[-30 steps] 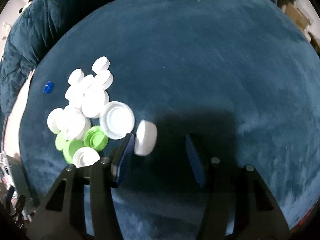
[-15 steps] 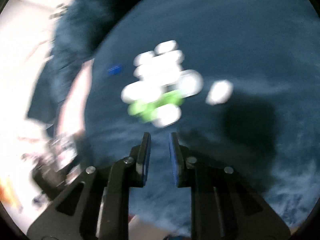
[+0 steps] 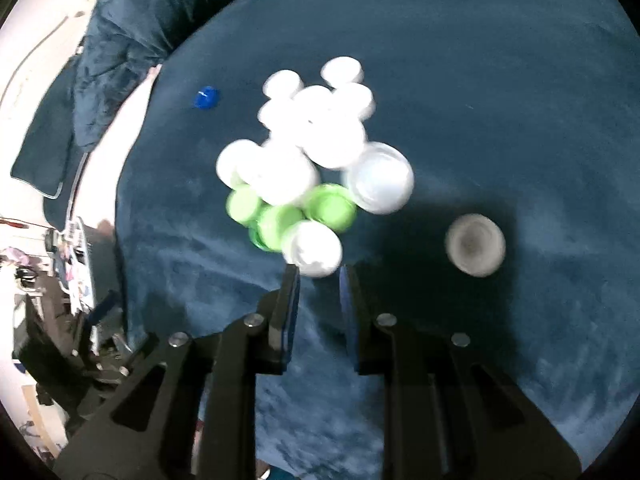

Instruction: Organize objects

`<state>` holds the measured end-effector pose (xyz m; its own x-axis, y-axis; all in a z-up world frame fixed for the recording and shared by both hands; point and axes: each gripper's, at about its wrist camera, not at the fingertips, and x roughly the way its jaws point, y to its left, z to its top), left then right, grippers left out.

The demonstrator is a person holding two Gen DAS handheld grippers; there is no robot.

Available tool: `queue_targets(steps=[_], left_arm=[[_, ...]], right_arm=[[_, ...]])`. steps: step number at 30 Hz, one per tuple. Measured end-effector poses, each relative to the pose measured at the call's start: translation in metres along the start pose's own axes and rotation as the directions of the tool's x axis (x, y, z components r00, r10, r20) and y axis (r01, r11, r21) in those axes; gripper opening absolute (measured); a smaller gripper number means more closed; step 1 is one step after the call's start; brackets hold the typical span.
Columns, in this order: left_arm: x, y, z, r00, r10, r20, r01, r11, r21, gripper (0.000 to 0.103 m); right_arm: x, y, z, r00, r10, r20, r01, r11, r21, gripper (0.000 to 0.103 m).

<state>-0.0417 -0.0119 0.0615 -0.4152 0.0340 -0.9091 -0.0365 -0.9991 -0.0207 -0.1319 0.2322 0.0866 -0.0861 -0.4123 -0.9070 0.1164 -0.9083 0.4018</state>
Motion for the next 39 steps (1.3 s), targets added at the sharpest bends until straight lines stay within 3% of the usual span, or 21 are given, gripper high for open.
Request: queue_targets(steps=[2,3,4,11,13,15,18,24,27,30,34,39], left_arm=[[0.002,-0.001,-0.001,1.000,0.002,-0.005,-0.002,1.000,0.006,0.102],[0.003,-0.001,-0.001,1.000,0.004,-0.008,-0.004,1.000,0.010,0.102],[0.004,0.000,-0.002,1.000,0.004,-0.009,-0.004,1.000,0.011,0.102],[0.012,0.002,-0.003,1.000,-0.002,-0.026,0.002,1.000,-0.002,0.102],[0.013,0.002,-0.004,1.000,-0.001,-0.029,0.001,1.000,0.003,0.102],[0.012,0.003,-0.004,1.000,0.001,-0.026,-0.002,1.000,-0.001,0.102],[0.009,0.011,-0.003,1.000,0.005,-0.012,-0.005,1.000,-0.029,0.102],[0.011,0.030,-0.004,1.000,0.016,-0.019,-0.018,0.993,-0.118,0.102],[0.010,0.034,-0.006,0.999,0.026,-0.020,-0.029,0.991,-0.129,0.102],[0.008,0.035,-0.005,1.000,0.027,-0.015,-0.029,0.991,-0.132,0.102],[0.010,0.034,-0.005,1.000,0.027,-0.014,-0.028,0.991,-0.129,0.102],[0.015,0.035,-0.007,0.999,0.019,-0.031,-0.023,0.991,-0.129,0.102]], right_arm=[[0.003,0.000,0.006,1.000,0.000,0.007,0.000,1.000,0.022,0.045],[0.005,-0.002,0.007,1.000,-0.012,0.011,0.011,0.999,0.038,0.064],[0.004,-0.003,0.007,0.999,-0.028,0.016,0.027,0.998,0.049,0.075],[0.012,-0.003,0.011,0.999,-0.022,0.040,0.020,0.998,0.059,0.069],[0.017,0.001,0.011,1.000,-0.011,0.010,0.011,0.999,0.031,0.037],[0.020,0.005,0.007,1.000,-0.001,-0.015,0.001,1.000,0.000,0.032],[0.018,0.010,0.003,1.000,-0.009,-0.024,0.008,1.000,-0.025,0.032],[0.013,0.057,-0.015,0.983,0.175,-0.061,-0.181,0.978,-0.101,0.034],[0.015,0.078,-0.015,0.957,0.273,-0.101,-0.283,0.953,-0.109,0.055],[0.001,0.067,-0.004,0.977,0.213,-0.005,-0.212,0.971,-0.107,0.056],[-0.007,0.031,0.009,0.994,-0.024,0.103,0.028,0.999,-0.033,0.056],[0.008,0.025,0.012,0.994,-0.070,0.081,0.070,0.998,-0.004,0.055]])
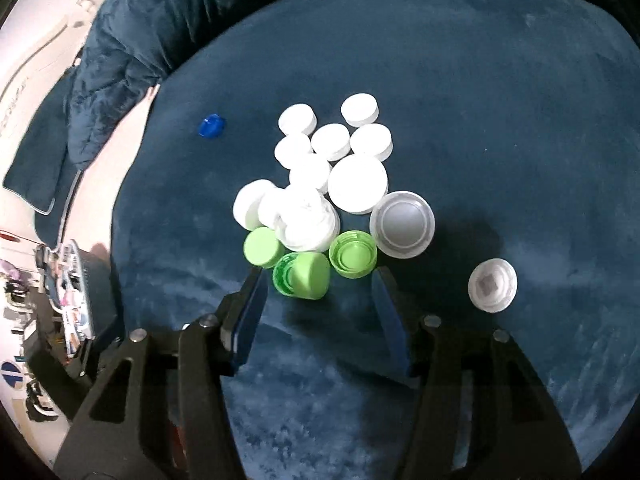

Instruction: Organize objects

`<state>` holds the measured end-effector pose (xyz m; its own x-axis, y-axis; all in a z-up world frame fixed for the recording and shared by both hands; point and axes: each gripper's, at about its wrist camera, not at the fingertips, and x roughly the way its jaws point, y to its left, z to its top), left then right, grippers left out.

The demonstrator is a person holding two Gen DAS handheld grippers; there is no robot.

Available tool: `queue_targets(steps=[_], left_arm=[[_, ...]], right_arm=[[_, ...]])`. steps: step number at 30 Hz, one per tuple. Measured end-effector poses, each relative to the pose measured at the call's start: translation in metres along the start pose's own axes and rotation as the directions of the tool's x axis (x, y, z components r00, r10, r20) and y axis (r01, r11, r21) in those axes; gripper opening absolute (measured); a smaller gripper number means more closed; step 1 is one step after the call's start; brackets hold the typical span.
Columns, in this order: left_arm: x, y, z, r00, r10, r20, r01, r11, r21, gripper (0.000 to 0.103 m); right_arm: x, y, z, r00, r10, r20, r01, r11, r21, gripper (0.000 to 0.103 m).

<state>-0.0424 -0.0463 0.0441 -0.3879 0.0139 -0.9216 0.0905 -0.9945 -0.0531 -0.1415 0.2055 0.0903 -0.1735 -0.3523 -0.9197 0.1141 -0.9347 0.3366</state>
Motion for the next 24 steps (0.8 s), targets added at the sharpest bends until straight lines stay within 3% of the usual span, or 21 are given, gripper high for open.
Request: queue_targets(steps=[6,10,13,14,18,24], left_arm=[[-0.004,0.007,-0.003,1.000,0.014,0.003,-0.014,1.000,0.002,0.102],[-0.003,0.015,-0.002,1.000,0.016,0.006,-0.016,0.999,-0.032,0.102],[-0.003,0.014,-0.002,1.000,0.011,0.007,-0.011,0.999,-0.035,0.102],[-0.003,0.013,-0.002,1.000,0.010,0.008,-0.009,0.999,-0.031,0.102],[-0.004,0.013,-0.004,1.000,0.008,0.008,-0.008,1.000,-0.023,0.102],[0.000,0.014,-0.005,1.000,0.006,0.000,-0.006,0.999,-0.037,0.102]], right_arm=[[0.012,0.014,0.005,0.992,-0.125,-0.015,0.124,0.990,-0.062,0.055],[0.005,-0.019,0.010,0.964,-0.264,-0.035,0.264,0.964,0.002,0.055],[-0.009,-0.039,0.013,0.986,-0.163,-0.021,0.165,0.983,0.084,0.055],[-0.016,-0.042,0.014,0.987,-0.163,0.000,0.162,0.982,0.096,0.056],[-0.031,-0.061,0.016,0.977,-0.208,0.038,0.201,0.971,0.127,0.056],[-0.011,-0.072,0.009,0.955,-0.294,-0.038,0.296,0.949,0.106,0.055]])
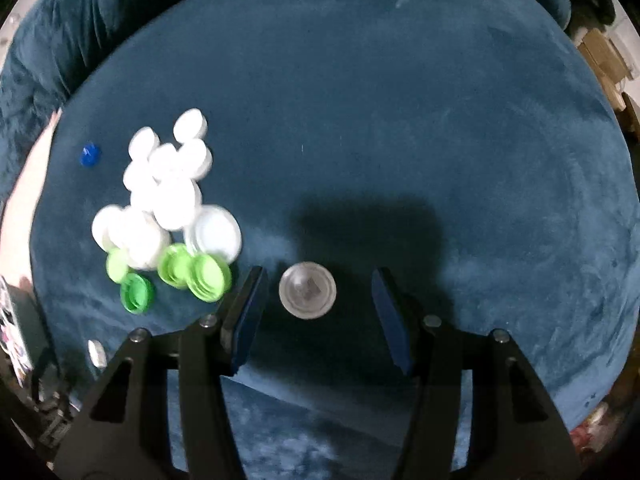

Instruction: Organize objects

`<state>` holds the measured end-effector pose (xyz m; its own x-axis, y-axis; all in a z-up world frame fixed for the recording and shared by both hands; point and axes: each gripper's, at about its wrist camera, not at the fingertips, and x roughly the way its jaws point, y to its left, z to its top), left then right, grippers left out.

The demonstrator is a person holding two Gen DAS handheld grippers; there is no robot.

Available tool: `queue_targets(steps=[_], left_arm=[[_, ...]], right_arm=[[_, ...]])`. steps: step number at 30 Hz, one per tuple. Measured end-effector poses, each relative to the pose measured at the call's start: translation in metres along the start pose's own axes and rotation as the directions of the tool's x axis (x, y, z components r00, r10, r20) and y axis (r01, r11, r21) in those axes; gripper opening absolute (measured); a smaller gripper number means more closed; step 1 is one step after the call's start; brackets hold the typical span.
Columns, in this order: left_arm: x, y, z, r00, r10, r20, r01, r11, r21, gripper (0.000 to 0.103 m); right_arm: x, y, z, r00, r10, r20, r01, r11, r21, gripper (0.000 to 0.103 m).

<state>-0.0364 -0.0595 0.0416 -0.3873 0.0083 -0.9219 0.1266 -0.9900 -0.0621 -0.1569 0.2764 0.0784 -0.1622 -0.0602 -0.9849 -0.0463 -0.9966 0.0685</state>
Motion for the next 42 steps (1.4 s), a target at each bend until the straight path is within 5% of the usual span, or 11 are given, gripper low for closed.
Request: queue_targets(steps=[3,7,17,20,22,25,34,42], left_arm=[[0.001,-0.002,-0.002,1.000,-0.007,-0.002,0.007,1.000,0.005,0.102],[-0.002,-0.005,-0.003,0.999,-0.037,0.016,0.037,0.999,0.005,0.102],[0.015,-0.048,-0.003,0.994,-0.097,0.040,0.094,0.992,0.080,0.098],[0.026,-0.057,0.000,0.993,-0.111,0.041,0.107,0.990,0.097,0.088],[0.035,-0.058,0.001,0.991,-0.135,0.022,0.132,0.987,0.095,0.056],[0.031,-0.053,0.000,0.988,-0.150,0.037,0.146,0.985,0.097,0.030],[-0.020,-0.017,0.004,0.981,-0.143,0.133,0.139,0.990,0.038,0.030],[-0.095,0.074,0.016,0.959,-0.015,0.282,0.056,0.989,-0.135,0.030]], right_arm=[[0.012,0.005,0.000,1.000,0.002,-0.019,-0.002,1.000,-0.008,0.055],[0.029,0.004,0.000,0.998,0.031,-0.062,-0.030,1.000,0.008,0.033],[-0.014,0.011,-0.007,0.990,0.138,0.026,-0.139,0.990,0.019,0.033],[-0.016,0.016,-0.007,0.989,0.140,0.040,-0.139,0.990,-0.015,0.033],[-0.019,0.022,-0.010,0.988,0.150,0.044,-0.149,0.988,-0.036,0.033],[-0.022,0.028,-0.010,0.986,0.158,0.047,-0.155,0.986,-0.062,0.033],[-0.034,0.070,-0.025,0.981,0.188,0.051,-0.180,0.974,-0.139,0.033],[-0.048,0.136,-0.042,0.971,0.236,0.047,-0.217,0.943,-0.254,0.033]])
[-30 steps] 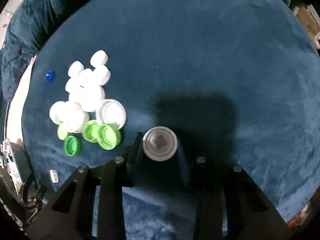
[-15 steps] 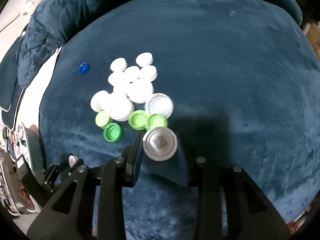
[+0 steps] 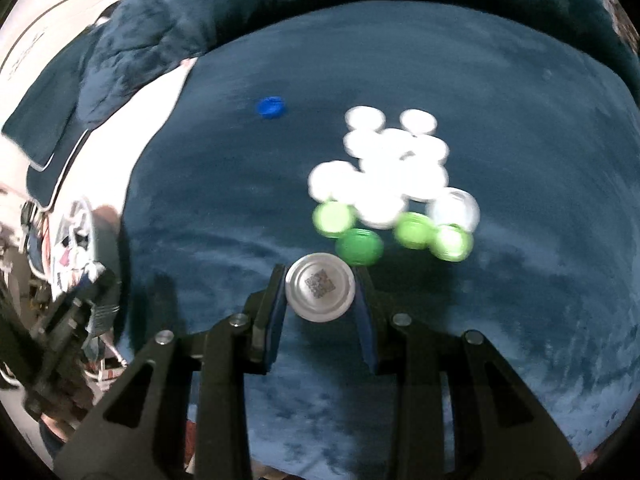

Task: Organize objects
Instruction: 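Carry both caps over the basket and open both tools to drop them, then move both open tools back over the caps on the blanket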

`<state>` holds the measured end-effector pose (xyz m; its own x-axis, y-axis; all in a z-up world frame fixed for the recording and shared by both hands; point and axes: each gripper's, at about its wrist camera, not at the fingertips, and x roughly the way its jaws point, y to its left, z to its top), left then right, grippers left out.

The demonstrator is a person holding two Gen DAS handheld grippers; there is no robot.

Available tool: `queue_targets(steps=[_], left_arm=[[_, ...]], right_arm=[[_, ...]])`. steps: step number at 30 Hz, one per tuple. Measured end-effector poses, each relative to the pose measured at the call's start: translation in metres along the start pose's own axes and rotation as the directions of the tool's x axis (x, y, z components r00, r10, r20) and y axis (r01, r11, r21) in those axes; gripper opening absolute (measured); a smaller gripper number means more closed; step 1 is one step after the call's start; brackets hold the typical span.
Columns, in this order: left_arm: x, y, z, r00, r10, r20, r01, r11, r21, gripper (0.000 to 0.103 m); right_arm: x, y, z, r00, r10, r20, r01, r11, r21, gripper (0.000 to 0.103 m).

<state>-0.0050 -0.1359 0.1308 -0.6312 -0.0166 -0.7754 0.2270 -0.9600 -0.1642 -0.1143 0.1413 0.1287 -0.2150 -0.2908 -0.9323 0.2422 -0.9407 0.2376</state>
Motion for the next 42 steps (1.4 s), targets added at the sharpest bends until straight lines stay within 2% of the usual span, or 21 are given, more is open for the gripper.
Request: queue_targets(steps=[6,12,19,25,26,27,28,30,32,34,37,39,42], left_arm=[[-0.037,0.090,0.019,0.993,0.107,0.057,-0.097,0.984,-0.152,0.030],[-0.051,0.162,0.024,0.986,0.156,0.053,-0.135,0.950,-0.283,0.030],[-0.027,0.194,0.034,0.990,0.141,0.014,-0.129,0.937,-0.324,0.030],[-0.004,0.203,0.034,0.993,0.117,-0.029,-0.120,0.927,-0.356,0.030],[-0.001,0.204,0.033,0.993,0.115,-0.035,-0.120,0.925,-0.360,0.032],[0.002,0.206,0.032,0.992,0.117,-0.052,-0.128,0.922,-0.365,0.047],[0.003,0.207,0.032,0.991,0.117,-0.063,-0.132,0.919,-0.371,0.069],[-0.003,0.209,0.028,0.991,0.122,-0.051,-0.132,0.911,-0.390,0.085],[-0.010,0.208,0.025,0.988,0.146,-0.045,-0.152,0.910,-0.386,0.092],[-0.017,0.206,0.023,0.980,0.192,-0.050,-0.197,0.909,-0.368,0.099],[-0.032,0.201,0.020,0.968,0.247,-0.039,-0.245,0.906,-0.344,0.101],[-0.040,0.193,0.019,0.957,0.287,-0.031,-0.282,0.906,-0.316,0.102],[-0.049,0.183,0.016,0.941,0.337,-0.029,-0.332,0.905,-0.267,0.102]], right_arm=[[0.005,0.078,0.005,0.998,0.062,0.005,-0.061,0.991,-0.115,0.033],[0.018,0.173,0.006,0.988,0.152,-0.014,-0.150,0.955,-0.257,0.033],[0.039,0.257,0.017,0.964,0.261,-0.051,-0.262,0.899,-0.350,0.033],[0.065,0.283,0.026,0.942,0.322,-0.091,-0.333,0.884,-0.328,0.033],[0.069,0.285,0.027,0.939,0.330,-0.100,-0.344,0.882,-0.322,0.033],[0.075,0.287,0.026,0.933,0.338,-0.124,-0.360,0.879,-0.313,0.034],[0.078,0.289,0.025,0.929,0.342,-0.140,-0.369,0.878,-0.305,0.037],[0.081,0.288,0.023,0.926,0.346,-0.150,-0.376,0.879,-0.294,0.043],[0.077,0.283,0.022,0.926,0.347,-0.146,-0.376,0.879,-0.293,0.052],[0.069,0.277,0.021,0.928,0.352,-0.124,-0.373,0.883,-0.286,0.074],[0.060,0.262,0.022,0.934,0.342,-0.100,-0.356,0.896,-0.264,0.087],[0.057,0.252,0.023,0.939,0.331,-0.095,-0.344,0.908,-0.241,0.092],[0.051,0.235,0.021,0.963,0.260,-0.075,-0.271,0.934,-0.232,0.098]])
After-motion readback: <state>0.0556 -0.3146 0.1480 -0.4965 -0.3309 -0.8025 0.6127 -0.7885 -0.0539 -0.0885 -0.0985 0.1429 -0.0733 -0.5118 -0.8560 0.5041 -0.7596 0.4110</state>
